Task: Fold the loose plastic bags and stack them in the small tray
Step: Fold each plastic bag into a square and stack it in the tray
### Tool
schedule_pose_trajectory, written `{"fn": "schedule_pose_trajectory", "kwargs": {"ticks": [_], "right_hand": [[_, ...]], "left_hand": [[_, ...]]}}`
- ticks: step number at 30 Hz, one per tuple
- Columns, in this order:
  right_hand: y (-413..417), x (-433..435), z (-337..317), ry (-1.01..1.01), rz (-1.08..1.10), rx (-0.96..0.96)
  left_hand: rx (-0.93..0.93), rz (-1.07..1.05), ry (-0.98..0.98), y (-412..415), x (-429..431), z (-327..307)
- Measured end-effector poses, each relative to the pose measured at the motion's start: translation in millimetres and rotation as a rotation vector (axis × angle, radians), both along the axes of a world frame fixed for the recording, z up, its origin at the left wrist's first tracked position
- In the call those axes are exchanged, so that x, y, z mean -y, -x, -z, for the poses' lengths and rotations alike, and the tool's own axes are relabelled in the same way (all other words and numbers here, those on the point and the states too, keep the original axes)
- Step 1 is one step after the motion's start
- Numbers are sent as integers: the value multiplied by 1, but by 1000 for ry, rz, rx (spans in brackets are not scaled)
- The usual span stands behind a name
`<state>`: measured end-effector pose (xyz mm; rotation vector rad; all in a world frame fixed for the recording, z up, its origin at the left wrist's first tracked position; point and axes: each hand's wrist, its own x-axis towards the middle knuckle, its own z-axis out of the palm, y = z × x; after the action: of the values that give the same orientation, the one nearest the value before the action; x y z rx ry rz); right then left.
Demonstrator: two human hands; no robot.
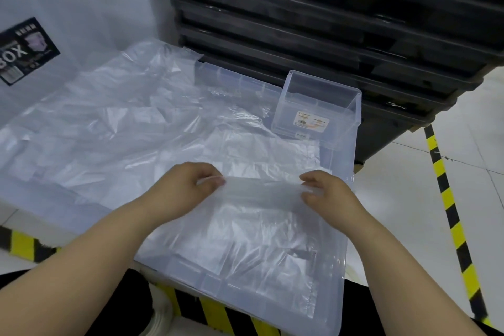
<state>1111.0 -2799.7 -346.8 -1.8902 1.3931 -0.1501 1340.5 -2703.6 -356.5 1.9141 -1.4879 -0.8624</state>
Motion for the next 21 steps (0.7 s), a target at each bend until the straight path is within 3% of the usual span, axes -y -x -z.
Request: {"fn": "schedule_pose_trajectory", "kwargs": {"ticks": [6, 8, 10, 12, 14, 16, 18, 21], "right_hand": [[-11, 5, 3, -102, 309, 209], [-17, 6, 8, -84, 365, 213], [-22, 6, 13, -24, 363, 145], [-24, 5, 17, 33, 358, 113], [-25, 4, 18, 58, 372, 119], [-26, 5, 18, 77, 380, 105], [-26, 5, 21, 112, 366, 66], [-27, 4, 22, 137, 335, 30]], "left_hand": [[-167, -289, -81, -2, 12, 4], [-114, -344, -79, -1, 15, 9], [145, -393, 6, 3, 14, 12], [522, -319, 236, 9, 15, 20], [701, -141, 377, 21, 16, 29], [742, 54, 386, 39, 17, 40], [739, 185, 248, 52, 18, 44], [688, 201, 61, 58, 23, 38]]}}
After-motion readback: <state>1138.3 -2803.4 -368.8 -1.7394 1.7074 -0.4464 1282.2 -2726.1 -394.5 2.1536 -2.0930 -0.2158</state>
